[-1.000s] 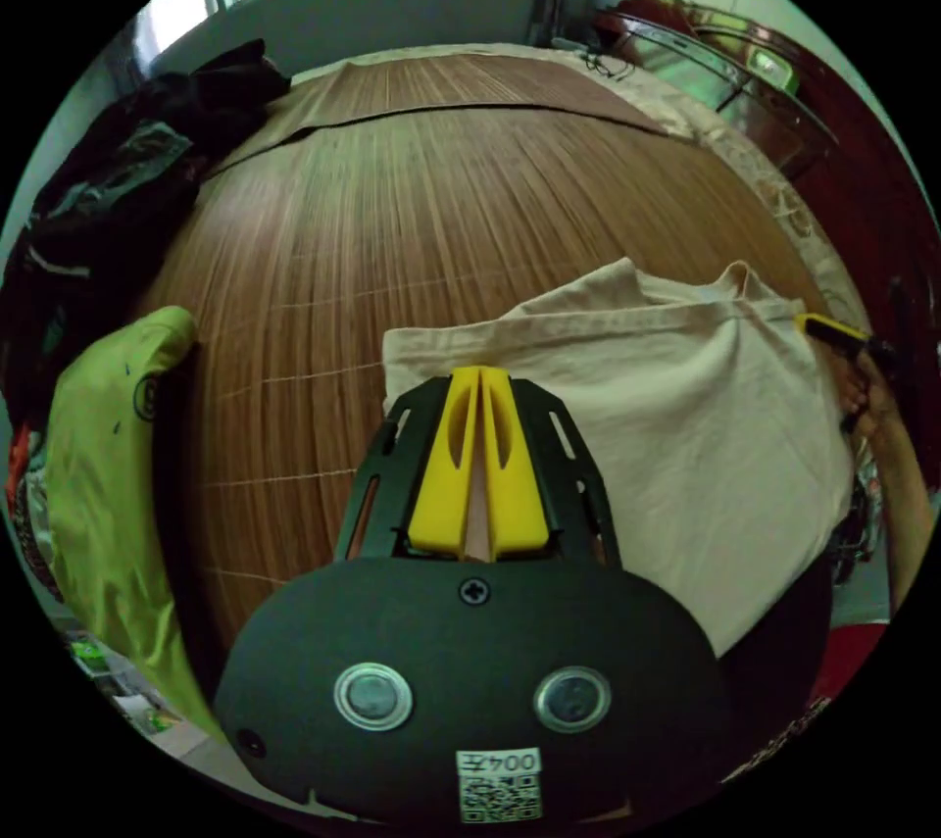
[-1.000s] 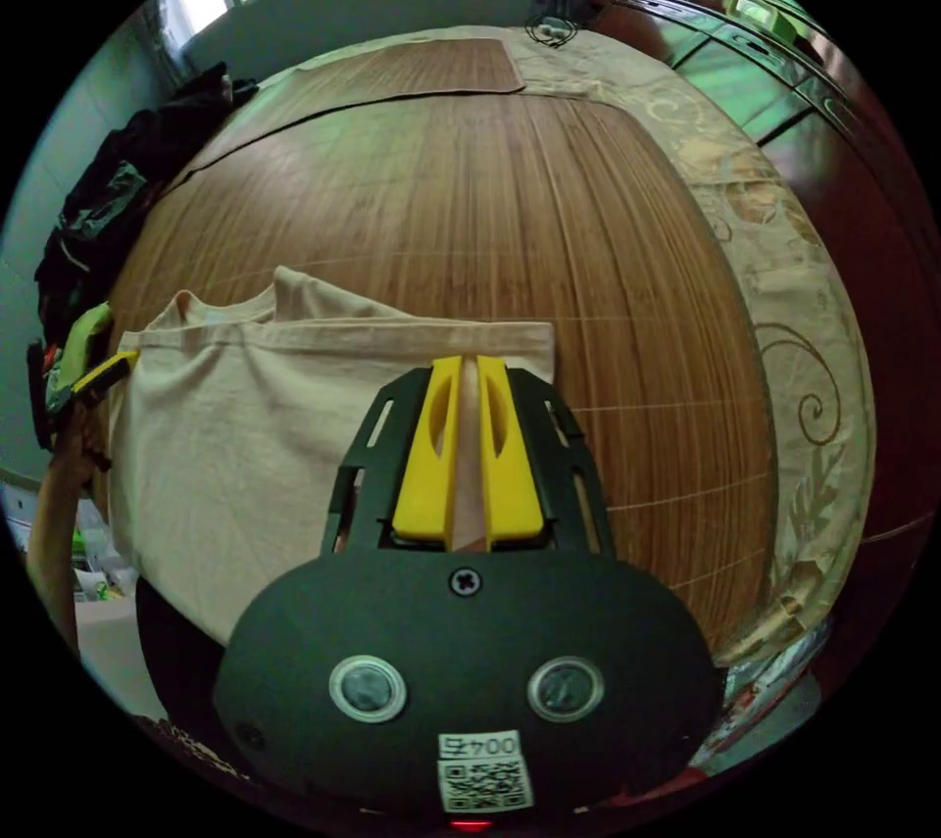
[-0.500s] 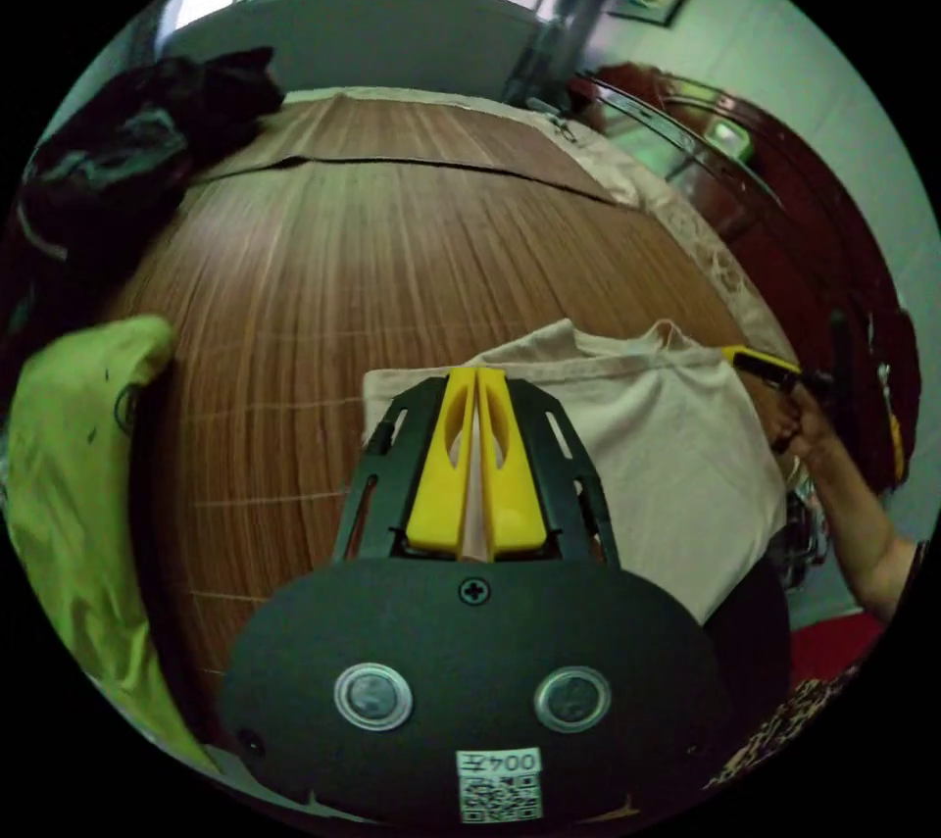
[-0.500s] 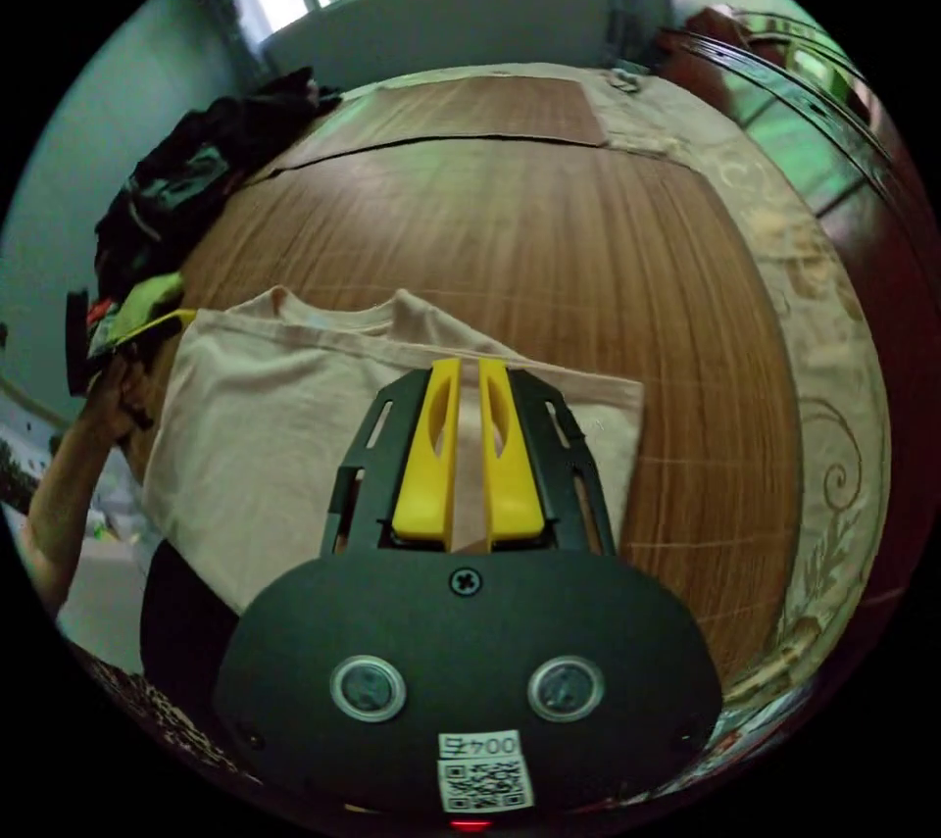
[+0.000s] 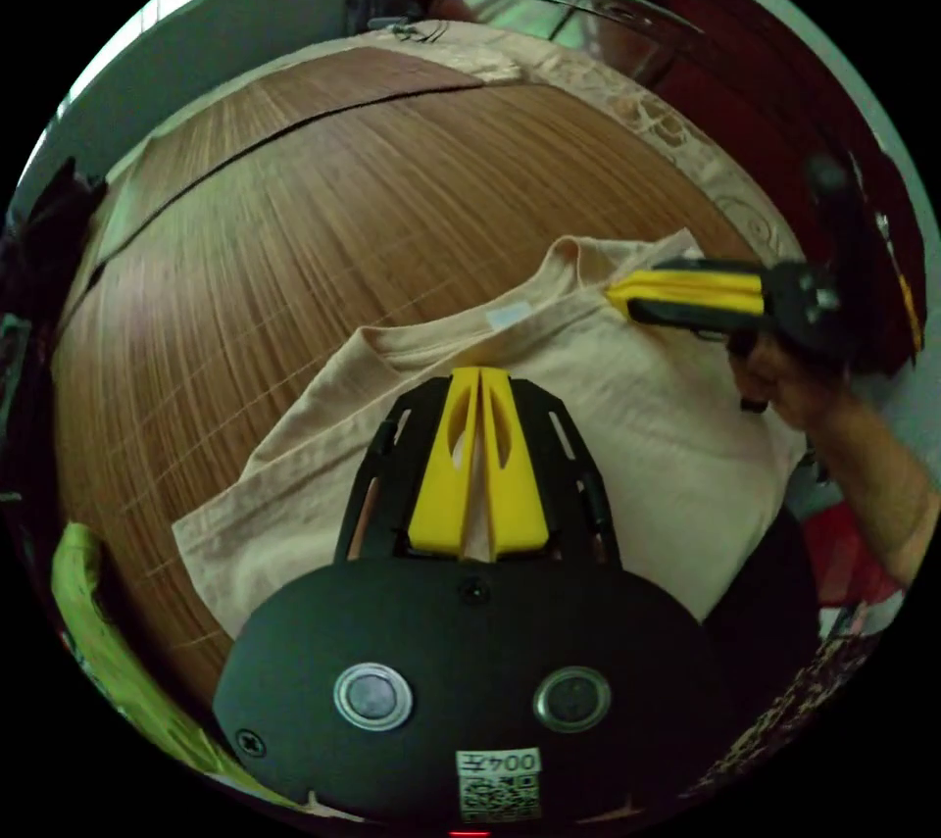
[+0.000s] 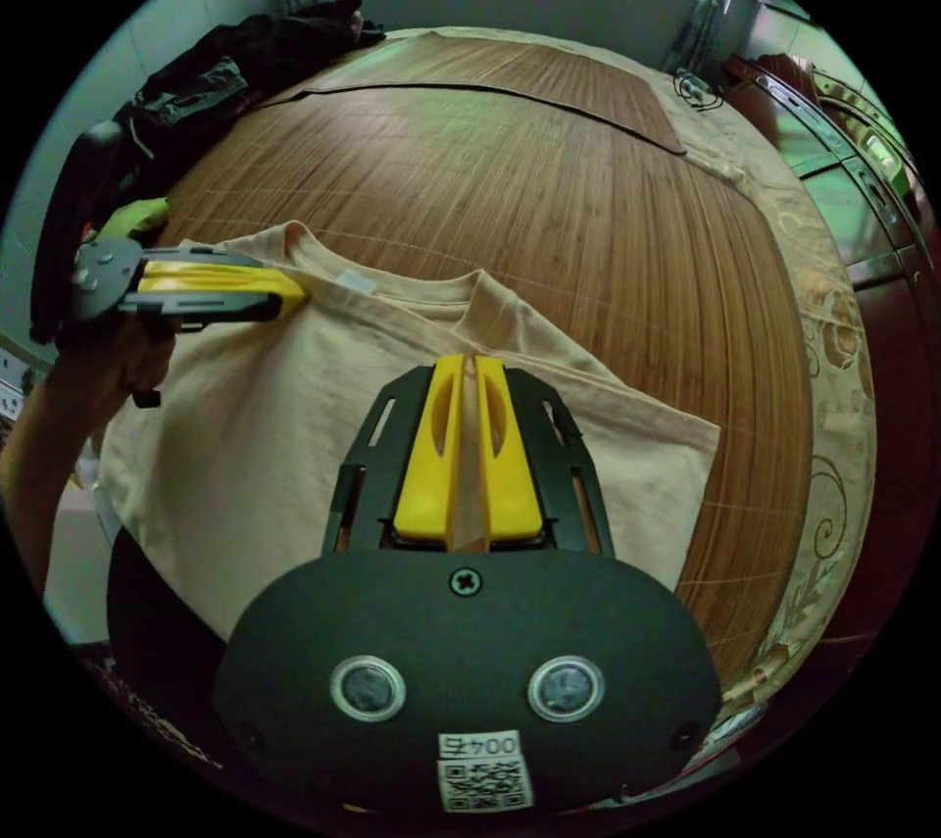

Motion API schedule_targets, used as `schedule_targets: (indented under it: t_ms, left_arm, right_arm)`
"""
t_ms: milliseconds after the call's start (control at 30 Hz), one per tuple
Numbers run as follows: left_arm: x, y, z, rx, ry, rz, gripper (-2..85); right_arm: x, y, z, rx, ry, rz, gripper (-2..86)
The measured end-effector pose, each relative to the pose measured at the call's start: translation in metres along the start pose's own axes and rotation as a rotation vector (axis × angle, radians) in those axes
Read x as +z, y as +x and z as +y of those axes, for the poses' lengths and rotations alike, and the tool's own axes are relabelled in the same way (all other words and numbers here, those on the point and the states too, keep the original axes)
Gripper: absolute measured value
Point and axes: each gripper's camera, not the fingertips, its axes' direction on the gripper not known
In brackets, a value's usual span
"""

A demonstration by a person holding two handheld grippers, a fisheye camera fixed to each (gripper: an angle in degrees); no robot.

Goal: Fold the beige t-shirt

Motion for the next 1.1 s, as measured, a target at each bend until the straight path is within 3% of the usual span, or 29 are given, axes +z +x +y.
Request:
schedule_targets:
  t_ms: [133, 233, 333, 433, 533, 833, 967, 1100]
  left_arm:
    - [-0.047, -0.007, 0.010, -0.030, 0.115, 0.043, 0.2]
    - [-0.047, -0.034, 0.027, -0.057, 0.039, -0.045, 0.2]
    - [-0.065, -0.064, 0.044, -0.145, 0.110, 0.069, 0.2]
    - [-0.125, -0.070, 0.073, -0.165, 0.250, 0.060, 0.2]
    - [-0.171, -0.064, 0.102, -0.136, 0.268, 0.047, 0.2]
    - [-0.314, -0.056, 0.336, -0.136, 0.199, 0.027, 0.2]
    - [-0.312, -0.071, 0.388, -0.185, 0.092, -0.049, 0.3]
    - [-0.374, -0.109, 0.424, -0.296, 0.191, -0.008, 0.3]
  right_arm:
    - [0.000, 0.004, 0.006, 0.010, 0.012, -0.014, 3.9]
    - [-0.005, 0.015, 0.015, 0.055, 0.061, -0.013, 4.6]
    - [0.003, 0.033, 0.024, 0.108, 0.040, -0.029, 5.2]
    - [-0.004, 0.050, 0.035, 0.148, 0.053, -0.067, 5.9]
    - [-0.025, 0.067, 0.054, 0.165, 0.078, -0.109, 6.3]
    - [-0.059, 0.091, 0.189, 0.172, 0.005, -0.197, 5.0]
    - [-0.038, 0.107, 0.238, 0.229, -0.083, -0.170, 4.7]
    - [-0.041, 0.134, 0.262, 0.314, -0.052, -0.221, 4.7]
